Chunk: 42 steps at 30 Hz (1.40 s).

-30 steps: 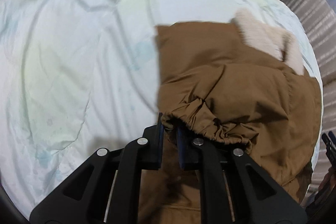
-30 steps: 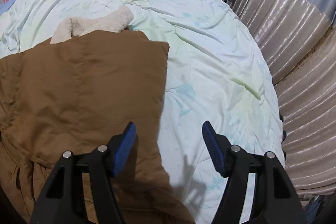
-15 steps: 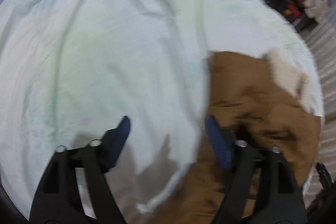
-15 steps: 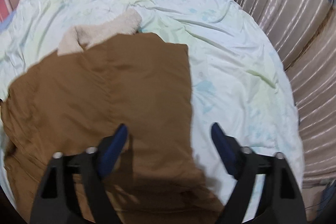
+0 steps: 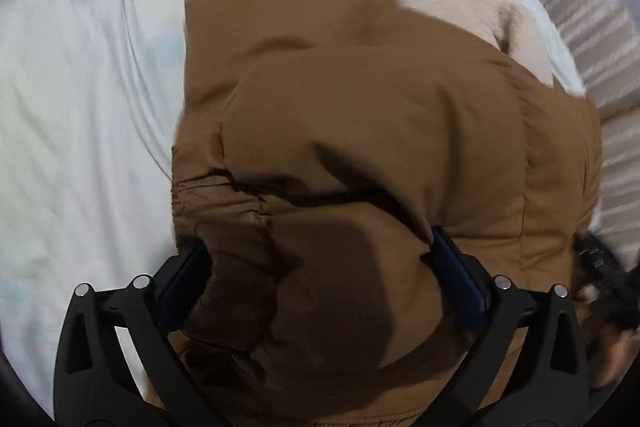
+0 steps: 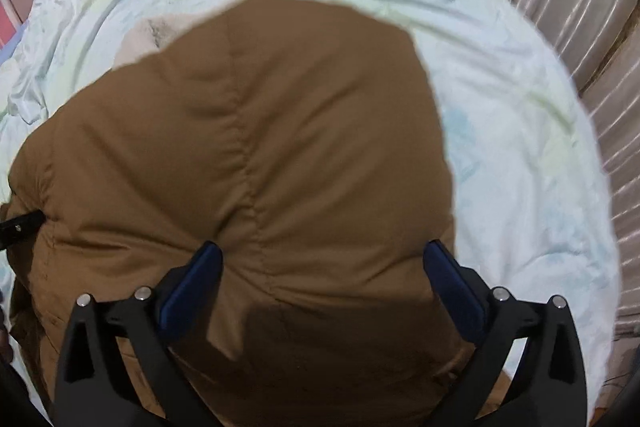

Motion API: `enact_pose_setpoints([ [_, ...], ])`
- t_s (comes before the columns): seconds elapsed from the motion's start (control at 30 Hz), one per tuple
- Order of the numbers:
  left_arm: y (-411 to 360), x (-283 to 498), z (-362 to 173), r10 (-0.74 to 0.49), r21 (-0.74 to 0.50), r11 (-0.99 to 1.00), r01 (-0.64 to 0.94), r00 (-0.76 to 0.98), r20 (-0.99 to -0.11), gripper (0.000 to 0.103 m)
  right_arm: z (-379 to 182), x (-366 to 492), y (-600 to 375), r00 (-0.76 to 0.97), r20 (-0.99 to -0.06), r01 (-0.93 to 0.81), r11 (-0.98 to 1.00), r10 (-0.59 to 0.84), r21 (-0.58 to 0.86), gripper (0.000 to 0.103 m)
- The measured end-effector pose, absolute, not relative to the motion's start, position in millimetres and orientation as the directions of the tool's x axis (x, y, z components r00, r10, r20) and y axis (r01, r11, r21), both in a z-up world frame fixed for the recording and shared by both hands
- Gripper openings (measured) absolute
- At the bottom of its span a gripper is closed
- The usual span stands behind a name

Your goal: Fold large clothes

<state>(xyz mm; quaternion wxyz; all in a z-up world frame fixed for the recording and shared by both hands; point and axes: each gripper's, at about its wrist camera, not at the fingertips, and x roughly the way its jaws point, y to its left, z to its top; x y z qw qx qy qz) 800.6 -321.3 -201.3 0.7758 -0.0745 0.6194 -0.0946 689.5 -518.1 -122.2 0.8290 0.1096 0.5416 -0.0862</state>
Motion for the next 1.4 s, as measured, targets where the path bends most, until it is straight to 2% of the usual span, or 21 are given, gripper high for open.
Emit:
enact_pose_setpoints([
  [0.13,-337,809,-209,-0.176,-0.158,0.982,0.101,0.214,-0.961,0.100,-145,704,-515,0.358,-0.934,0.278,0.956,-0.010,0.096,0.102],
  [0.37,-373,826,-227,-0.050,-0.026,0.995,0.094,0.259,-0.965,0.100,-161,733,-514,0.289,-0.956,0.318,0.946,-0.040,0.056,0.102],
  [0.63,-387,818,-214,-0.063,-0.042,0.996,0.079,0.289,-0.955,0.100,-152,732,-510,0.254,-0.967,0.335,0.941,-0.037,0.052,0.102],
  [0.83,-408,802,-154,-0.023,0.003,0.998,0.058,0.442,-0.897,0.100,-88,710,-513,0.492,-0.870,0.322,0.937,-0.043,0.136,0.102],
  [0.97,-435,809,-140,-0.127,-0.094,0.991,0.092,0.480,-0.868,0.100,-78,734,-509,0.524,-0.852,0.316,0.929,-0.003,0.192,0.102],
  [1.1,-476,836,-172,-0.097,-0.051,0.992,0.117,0.433,-0.896,0.100,-101,770,-505,0.475,-0.880,0.313,0.933,0.011,0.180,0.102],
  [1.3,-501,869,-204,-0.053,0.017,0.985,0.171,0.396,-0.917,0.100,-130,793,-494,0.378,-0.922,0.294,0.956,-0.089,0.028,0.102],
  [1.4,-510,880,-218,-0.069,-0.011,0.986,0.168,0.341,-0.938,0.100,-137,797,-502,0.335,-0.938,0.321,0.947,-0.084,0.030,0.102],
])
